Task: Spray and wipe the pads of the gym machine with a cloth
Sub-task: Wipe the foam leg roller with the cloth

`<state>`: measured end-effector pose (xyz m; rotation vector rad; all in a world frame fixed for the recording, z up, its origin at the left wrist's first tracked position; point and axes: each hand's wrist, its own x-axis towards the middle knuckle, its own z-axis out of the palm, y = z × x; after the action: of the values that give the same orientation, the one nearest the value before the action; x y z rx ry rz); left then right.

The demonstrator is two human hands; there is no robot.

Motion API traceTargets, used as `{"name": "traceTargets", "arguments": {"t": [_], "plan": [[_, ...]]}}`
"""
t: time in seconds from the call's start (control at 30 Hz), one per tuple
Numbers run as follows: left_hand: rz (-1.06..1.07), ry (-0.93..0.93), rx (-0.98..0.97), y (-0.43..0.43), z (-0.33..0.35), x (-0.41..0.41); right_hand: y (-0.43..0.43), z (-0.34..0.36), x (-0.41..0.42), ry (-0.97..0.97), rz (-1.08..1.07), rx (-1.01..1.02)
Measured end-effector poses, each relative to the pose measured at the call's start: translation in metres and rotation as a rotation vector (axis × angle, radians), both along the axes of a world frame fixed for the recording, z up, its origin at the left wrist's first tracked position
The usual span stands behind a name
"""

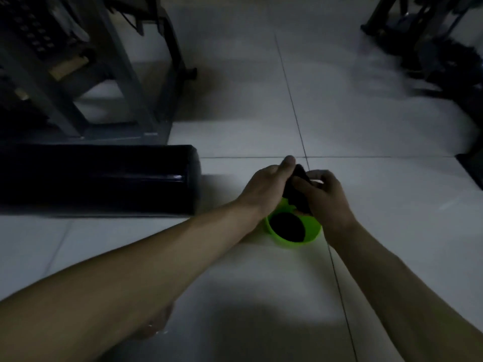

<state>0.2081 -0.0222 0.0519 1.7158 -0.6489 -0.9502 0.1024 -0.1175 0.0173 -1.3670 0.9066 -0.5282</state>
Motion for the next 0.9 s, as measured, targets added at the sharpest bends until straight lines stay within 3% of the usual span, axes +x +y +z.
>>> {"name": "traceTargets", "arguments": {"t": [0.1, 0.17, 0.3, 0.4, 0.47, 0.63, 0.8, 0.9], "plan": [[0.079, -0.381, -0.146, 0.049, 0.032, 0.029, 0.039, 0.034, 0.037, -0.16, 0.017, -0.096], [0.197, -0.511, -0.156, 0.084, 0.044, 0.063, 0.066, 0.046, 0.069, -0.165, 0.104, -0.252], [0.282, -0.726, -0.055, 0.187, 0.049, 0.143, 0.142, 0.047, 0.118, -0.12, 0.232, -0.821], [0.329, -0.974, 0.083, 0.268, 0.034, 0.187, 0.171, 0.031, 0.132, 0.061, 0.382, -1.317], [0.382, -1.067, 0.196, 0.313, 0.021, 0.212, 0.175, 0.022, 0.139, 0.139, 0.389, -1.463], [0.578, -0.941, 0.368, 0.386, -0.003, 0.26, 0.21, 0.021, 0.174, 0.209, 0.472, -1.539], [0.828, -0.733, 0.229, 0.436, -0.022, 0.295, 0.265, 0.03, 0.24, 0.163, 0.628, -1.627], [0.922, -0.437, 0.084, 0.465, -0.036, 0.314, 0.313, 0.035, 0.29, 0.053, 0.687, -1.711]]}}
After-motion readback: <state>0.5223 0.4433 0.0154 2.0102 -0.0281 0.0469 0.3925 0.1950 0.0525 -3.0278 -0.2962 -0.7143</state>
